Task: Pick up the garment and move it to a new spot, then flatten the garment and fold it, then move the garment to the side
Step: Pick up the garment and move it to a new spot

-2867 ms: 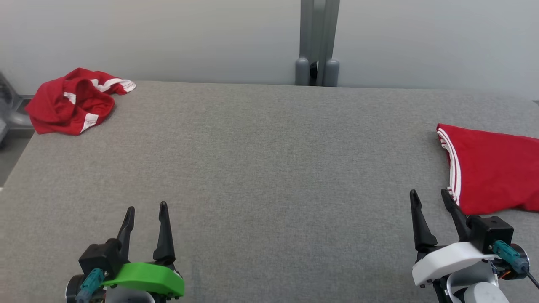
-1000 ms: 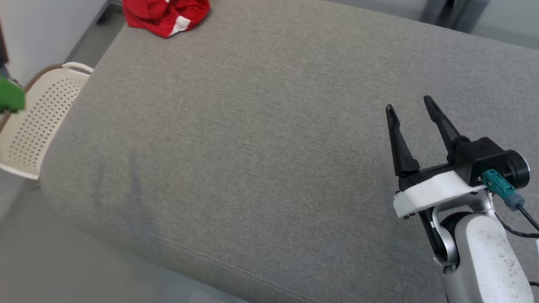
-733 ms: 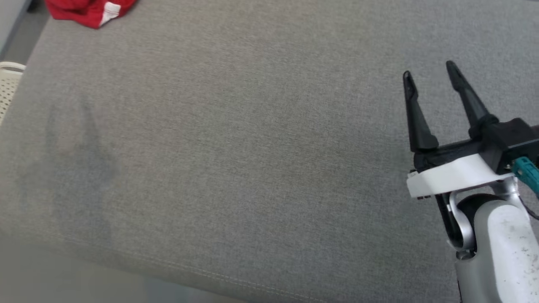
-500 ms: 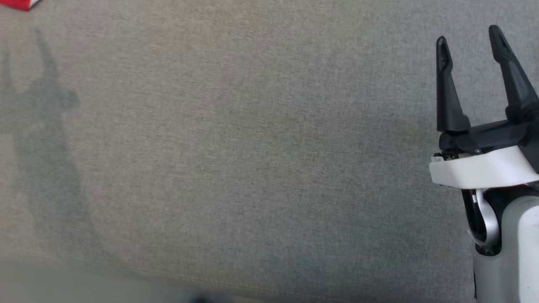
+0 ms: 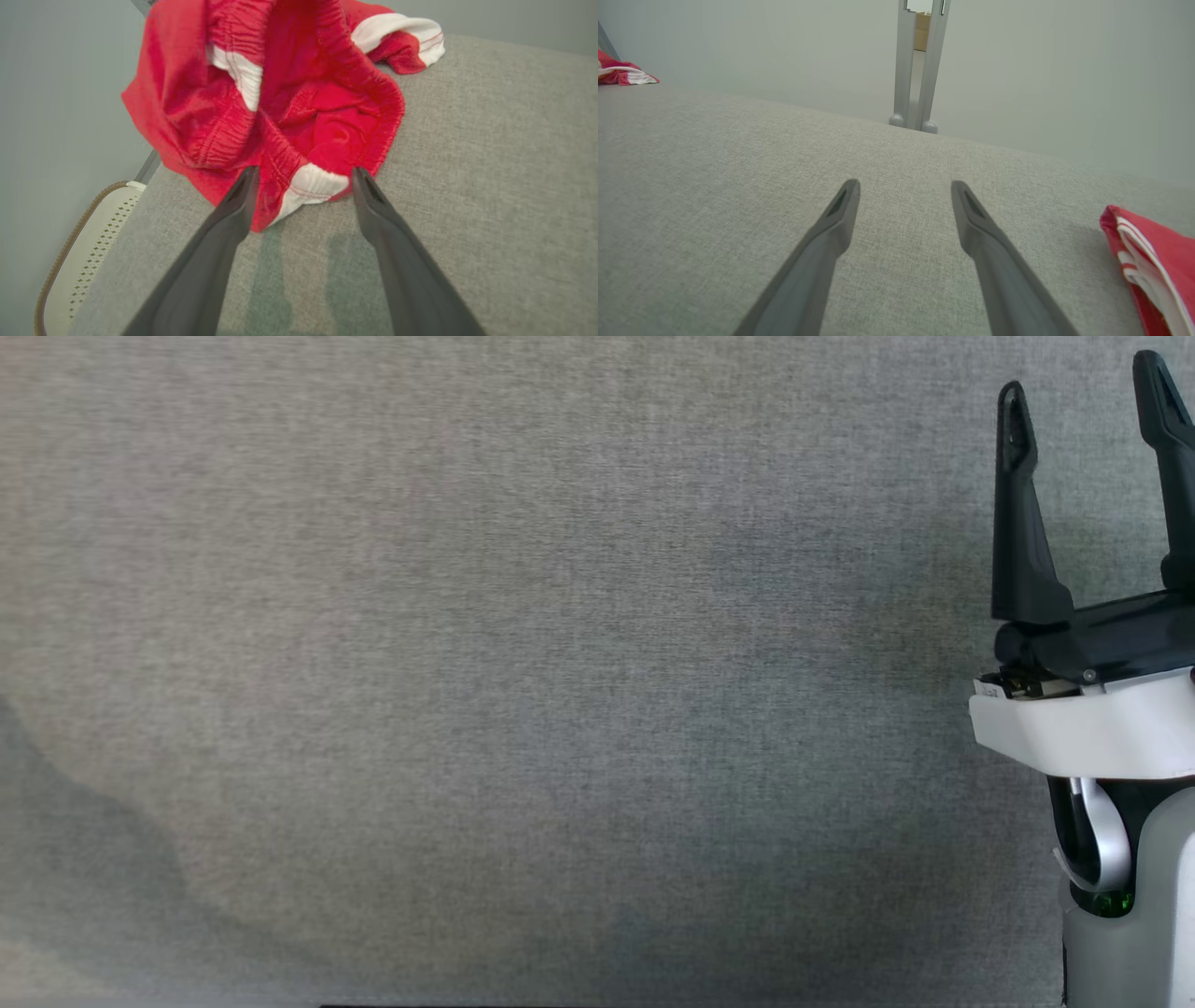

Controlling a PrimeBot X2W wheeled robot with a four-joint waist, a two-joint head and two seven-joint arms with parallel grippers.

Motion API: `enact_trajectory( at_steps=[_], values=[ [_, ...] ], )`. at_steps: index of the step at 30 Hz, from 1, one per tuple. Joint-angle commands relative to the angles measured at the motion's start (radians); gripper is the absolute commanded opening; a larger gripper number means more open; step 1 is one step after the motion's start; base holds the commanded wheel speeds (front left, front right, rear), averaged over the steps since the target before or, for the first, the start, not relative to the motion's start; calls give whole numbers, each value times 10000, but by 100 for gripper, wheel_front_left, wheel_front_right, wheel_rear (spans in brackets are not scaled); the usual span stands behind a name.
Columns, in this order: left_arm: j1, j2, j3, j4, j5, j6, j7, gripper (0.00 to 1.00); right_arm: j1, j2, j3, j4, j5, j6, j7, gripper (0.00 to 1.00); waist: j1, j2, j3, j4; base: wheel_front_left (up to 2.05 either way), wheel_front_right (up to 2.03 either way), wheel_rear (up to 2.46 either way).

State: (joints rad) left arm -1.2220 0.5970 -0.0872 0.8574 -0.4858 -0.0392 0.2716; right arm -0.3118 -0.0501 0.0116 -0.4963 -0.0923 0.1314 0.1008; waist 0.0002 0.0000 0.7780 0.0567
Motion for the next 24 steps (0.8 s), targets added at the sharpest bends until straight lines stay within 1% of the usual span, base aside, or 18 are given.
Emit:
enact_trajectory(
  at_steps=[1, 9, 10, 11, 12, 13, 18, 24],
  values=[
    [-238, 67, 46, 170, -2, 129, -48, 100, -75, -10, 22, 7, -27, -15, -79, 100, -2, 0, 510, -502, 0, 0, 0],
    [-466, 435, 219, 1130, -117, 109, -539, 100, -194, -11, 148, 46, -19, -15, -150, 100, -2, 0, 485, -705, 0, 0, 0],
    [-522, 446, 226, 1258, -127, 143, -538, 82, -198, -11, 133, 38, -27, -15, -142, 100, -2, 0, 492, -708, 0, 0, 0],
    [-580, 452, 214, 1456, -142, 161, -502, 45, -202, -11, 120, 33, -45, -15, -143, 100, -2, 0, 503, -706, 0, 0, 0],
    [-624, 454, 201, 1584, -139, 152, -497, 21, -208, -11, 106, 38, -53, -15, -150, 100, -2, 0, 507, -703, 0, 0, 0],
    [-682, 459, 172, 1736, -129, 139, -538, 0, -227, -11, 91, 53, -64, -15, -180, 100, -2, 0, 505, -699, 0, 0, 0],
    [-984, 544, 59, 2197, -70, -26, -731, 0, -261, -13, 114, 225, 25, -15, -333, 100, -2, 0, 318, -642, 0, 0, 0],
    [-1413, 728, -280, 2318, 208, -262, -995, 0, -380, -14, 31, 666, 229, -15, -681, 100, -2, 0, -315, -604, 0, 0, 0]
  ],
)
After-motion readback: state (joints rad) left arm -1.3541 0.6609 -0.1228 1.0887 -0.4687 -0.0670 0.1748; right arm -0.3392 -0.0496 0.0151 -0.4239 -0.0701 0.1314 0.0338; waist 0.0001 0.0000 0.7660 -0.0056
